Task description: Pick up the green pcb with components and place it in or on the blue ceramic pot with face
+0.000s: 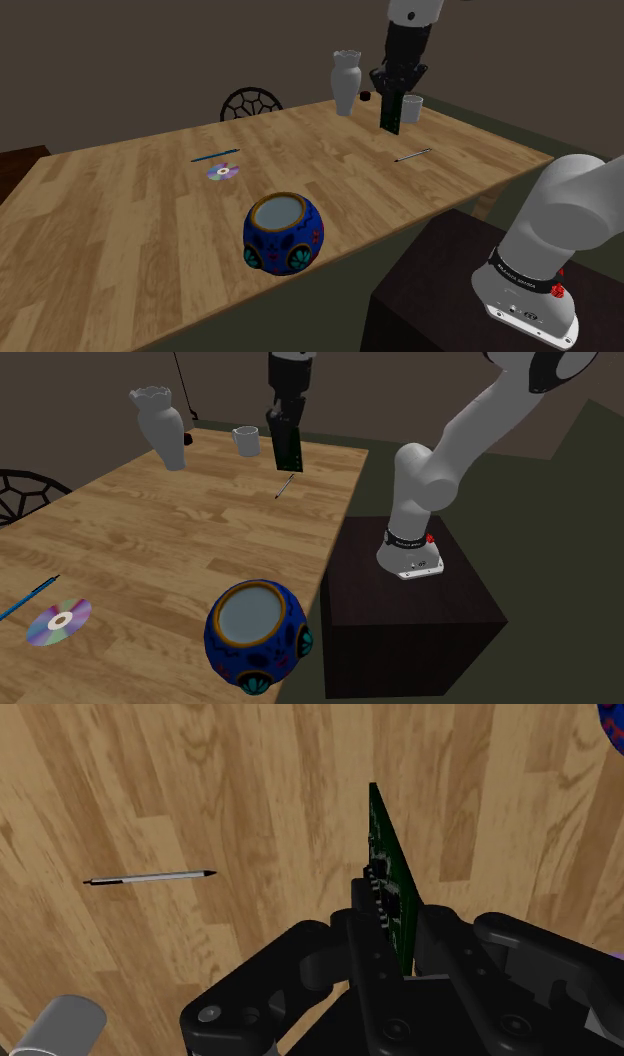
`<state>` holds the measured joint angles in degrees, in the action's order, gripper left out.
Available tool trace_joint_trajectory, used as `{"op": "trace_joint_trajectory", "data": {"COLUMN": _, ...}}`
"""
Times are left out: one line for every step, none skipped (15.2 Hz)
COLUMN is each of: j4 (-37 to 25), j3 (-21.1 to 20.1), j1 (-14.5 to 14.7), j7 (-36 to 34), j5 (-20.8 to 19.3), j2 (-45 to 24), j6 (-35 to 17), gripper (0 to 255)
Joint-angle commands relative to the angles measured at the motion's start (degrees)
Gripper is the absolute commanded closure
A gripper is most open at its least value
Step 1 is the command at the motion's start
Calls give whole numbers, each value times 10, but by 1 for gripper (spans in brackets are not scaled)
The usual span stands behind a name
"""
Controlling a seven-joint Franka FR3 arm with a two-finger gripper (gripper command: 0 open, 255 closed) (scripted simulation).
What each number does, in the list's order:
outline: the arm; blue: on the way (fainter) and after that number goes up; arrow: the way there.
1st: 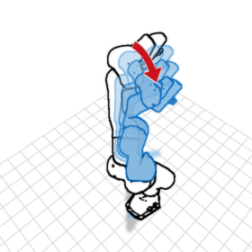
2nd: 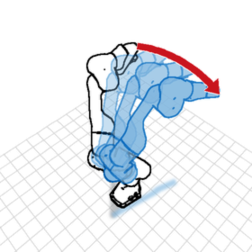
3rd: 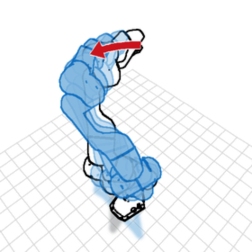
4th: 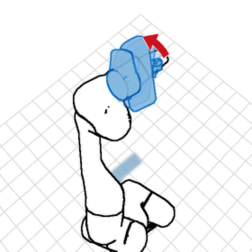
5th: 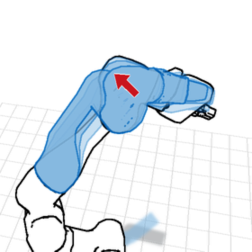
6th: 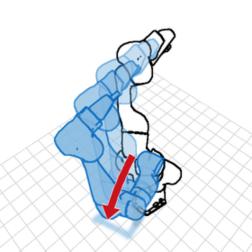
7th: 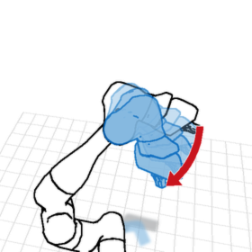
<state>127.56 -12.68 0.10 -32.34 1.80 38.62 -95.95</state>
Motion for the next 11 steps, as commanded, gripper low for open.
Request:
{"op": "trace_joint_trajectory", "data": {"j4": -20, "j3": -25, "j1": 4, "j7": -28, "j5": 8, "j2": -21, "j6": 0, "gripper": 255}}
{"op": "trace_joint_trajectory", "data": {"j4": -31, "j3": -37, "j1": 6, "j7": -41, "j5": 12, "j2": -31, "j6": 0, "gripper": 255}}
{"op": "trace_joint_trajectory", "data": {"j4": -42, "j3": -50, "j1": 8, "j7": -55, "j5": 15, "j2": -42, "j6": 0, "gripper": 255}}
{"op": "trace_joint_trajectory", "data": {"j4": -53, "j3": -62, "j1": 9, "j7": -69, "j5": 17, "j2": -53, "j6": 1, "gripper": 255}}
{"op": "trace_joint_trajectory", "data": {"j4": -66, "j3": -75, "j1": 10, "j7": -84, "j5": 19, "j2": -65, "j6": 1, "gripper": 255}}
{"op": "trace_joint_trajectory", "data": {"j4": -78, "j3": -88, "j1": 11, "j7": -98, "j5": 20, "j2": -77, "j6": 2, "gripper": 255}}
{"op": "trace_joint_trajectory", "data": {"j4": -92, "j3": -101, "j1": 12, "j7": -112, "j5": 21, "j2": -90, "j6": 2, "gripper": 255}}
{"op": "trace_joint_trajectory", "data": {"j4": -106, "j3": -114, "j1": 12, "j7": -127, "j5": 21, "j2": -104, "j6": 3, "gripper": 255}}
{"op": "trace_joint_trajectory", "data": {"j4": -121, "j3": -127, "j1": 12, "j7": -142, "j5": 20, "j2": -118, "j6": 4, "gripper": 255}}
{"op": "trace_joint_trajectory", "data": {"j4": -136, "j3": -141, "j1": 13, "j7": -157, "j5": 18, "j2": -133, "j6": 5, "gripper": 255}}
{"op": "trace_joint_trajectory", "data": {"j4": -152, "j3": -154, "j1": 13, "j7": -173, "j5": 15, "j2": -148, "j6": 6, "gripper": 255}}
